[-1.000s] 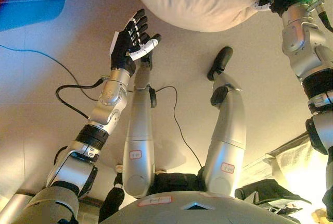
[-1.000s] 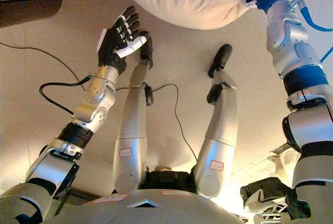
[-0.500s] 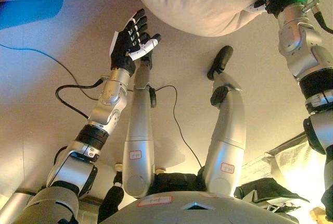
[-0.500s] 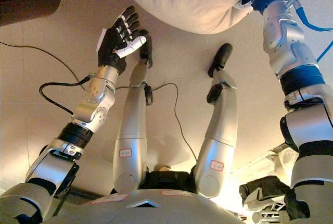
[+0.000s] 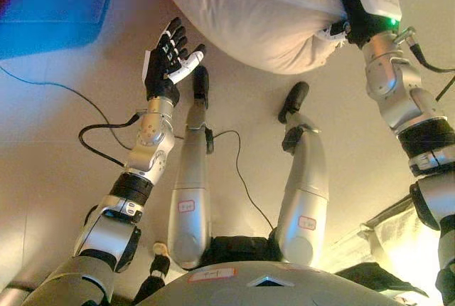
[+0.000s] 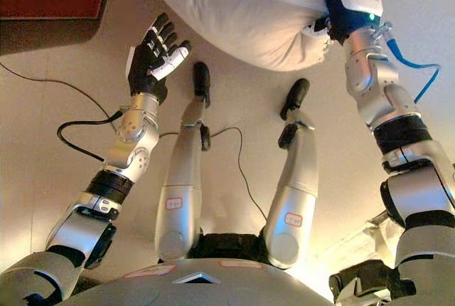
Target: Pick up the pillow and put it on the sofa.
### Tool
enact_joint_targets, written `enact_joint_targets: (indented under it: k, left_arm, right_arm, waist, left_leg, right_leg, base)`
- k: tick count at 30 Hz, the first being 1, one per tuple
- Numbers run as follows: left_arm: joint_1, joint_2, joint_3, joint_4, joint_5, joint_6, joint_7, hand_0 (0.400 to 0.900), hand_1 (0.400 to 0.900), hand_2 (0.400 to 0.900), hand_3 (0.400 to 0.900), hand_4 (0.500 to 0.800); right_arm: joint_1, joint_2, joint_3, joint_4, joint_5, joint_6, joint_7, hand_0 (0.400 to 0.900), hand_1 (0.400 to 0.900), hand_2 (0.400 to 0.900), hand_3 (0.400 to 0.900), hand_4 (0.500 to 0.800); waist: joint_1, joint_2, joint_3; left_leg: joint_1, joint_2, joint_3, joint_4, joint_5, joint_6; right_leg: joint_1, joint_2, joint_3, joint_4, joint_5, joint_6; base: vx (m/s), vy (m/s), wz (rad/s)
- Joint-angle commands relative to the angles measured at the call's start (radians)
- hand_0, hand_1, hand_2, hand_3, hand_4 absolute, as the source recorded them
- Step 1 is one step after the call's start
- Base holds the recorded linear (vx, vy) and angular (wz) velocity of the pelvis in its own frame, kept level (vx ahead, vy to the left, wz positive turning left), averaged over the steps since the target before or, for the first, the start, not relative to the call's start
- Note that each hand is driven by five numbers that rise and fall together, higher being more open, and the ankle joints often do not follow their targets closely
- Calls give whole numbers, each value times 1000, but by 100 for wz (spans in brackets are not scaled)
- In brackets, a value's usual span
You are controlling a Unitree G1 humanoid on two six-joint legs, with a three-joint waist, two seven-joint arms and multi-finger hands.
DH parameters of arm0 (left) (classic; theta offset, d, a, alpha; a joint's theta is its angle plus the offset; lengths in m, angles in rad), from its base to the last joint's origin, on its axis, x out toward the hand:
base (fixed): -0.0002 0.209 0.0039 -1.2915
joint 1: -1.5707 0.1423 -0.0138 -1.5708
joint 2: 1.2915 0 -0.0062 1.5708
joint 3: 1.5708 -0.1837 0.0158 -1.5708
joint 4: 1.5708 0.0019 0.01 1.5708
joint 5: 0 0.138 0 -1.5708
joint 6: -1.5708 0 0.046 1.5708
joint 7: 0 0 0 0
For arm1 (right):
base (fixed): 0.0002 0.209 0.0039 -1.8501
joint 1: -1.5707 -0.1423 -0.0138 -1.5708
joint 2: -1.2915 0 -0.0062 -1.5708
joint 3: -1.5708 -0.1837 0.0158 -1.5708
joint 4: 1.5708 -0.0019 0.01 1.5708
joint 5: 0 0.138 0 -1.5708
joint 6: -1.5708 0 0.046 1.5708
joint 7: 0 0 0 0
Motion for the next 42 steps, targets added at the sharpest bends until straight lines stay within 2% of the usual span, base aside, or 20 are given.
enact_joint_targets:
  k: [1, 5, 13, 20, 28, 35, 38, 42]
  left_arm:
    - [45, 1, 55, -11, 75, -57, 31, 900, 900, 900, 900, 800]
    - [76, 1, 72, 37, 88, -46, 22, 900, 900, 900, 900, 800]
    - [202, 2, 109, 53, 131, -13, -47, 900, 900, 900, 900, 800]
    - [301, 4, 178, 49, 170, 22, -91, 900, 900, 900, 900, 800]
    - [392, -4, 218, 33, 185, 41, -136, 900, 900, 900, 900, 800]
    - [421, 5, 214, 19, 176, 53, -162, 900, 900, 900, 900, 800]
    - [432, 13, 210, 10, 161, 55, -172, 900, 900, 900, 900, 800]
    - [458, 34, 208, -9, 126, 54, -188, 900, 900, 900, 900, 800]
  right_arm:
    - [-66, -38, -151, -174, 15, -83, -101, 400, 400, 400, 400, 500]
    - [5, -13, -172, -197, 22, -86, -86, 400, 400, 400, 400, 500]
    - [222, 44, -265, -324, 30, -112, -26, 400, 400, 400, 400, 500]
    - [379, 44, -403, -495, 12, -137, 10, 400, 400, 400, 400, 500]
    - [420, 34, -511, -556, 51, -152, 19, 400, 400, 400, 400, 500]
    - [361, -15, -496, -447, 110, -137, 34, 400, 400, 400, 400, 500]
    - [263, -49, -431, -319, 178, -123, 44, 400, 400, 400, 400, 500]
    - [68, -118, -284, -117, 220, -98, 64, 400, 400, 400, 400, 500]
  waist:
    - [16, -42, -4]
    - [24, -59, -33]
    - [18, -89, -195]
    - [1, -127, -337]
    - [2, -150, -441]
    - [22, -158, -464]
    - [33, -155, -458]
    - [60, -147, -443]
  left_leg:
    - [126, 2, 37, -29, -61, -31]
    - [279, -3, 40, -62, -62, -17]
    - [564, 16, 65, -180, -72, 4]
    - [718, 35, 88, -287, -77, 7]
    - [824, 60, 122, -356, -83, 3]
    - [847, 89, 123, -377, -74, -24]
    - [843, 98, 122, -385, -61, -36]
    - [831, 103, 116, -389, -48, -44]
  right_leg:
    - [172, 3, 19, -41, 19, 105]
    - [348, 12, -3, -112, 28, 101]
    - [660, 13, -46, -286, 74, 122]
    - [798, 25, -40, -410, 111, 141]
    - [880, 44, -30, -483, 121, 145]
    - [921, 67, -50, -532, 122, 135]
    - [927, 74, -60, -550, 123, 128]
    - [929, 78, -73, -572, 129, 123]
  base:
    - [0, 0, 0]
    - [57, 0, 1]
    - [115, 49, -9]
    - [105, 19, -16]
    - [107, 2, -12]
    - [81, -39, 16]
    - [41, -46, 20]
    - [36, -49, 12]
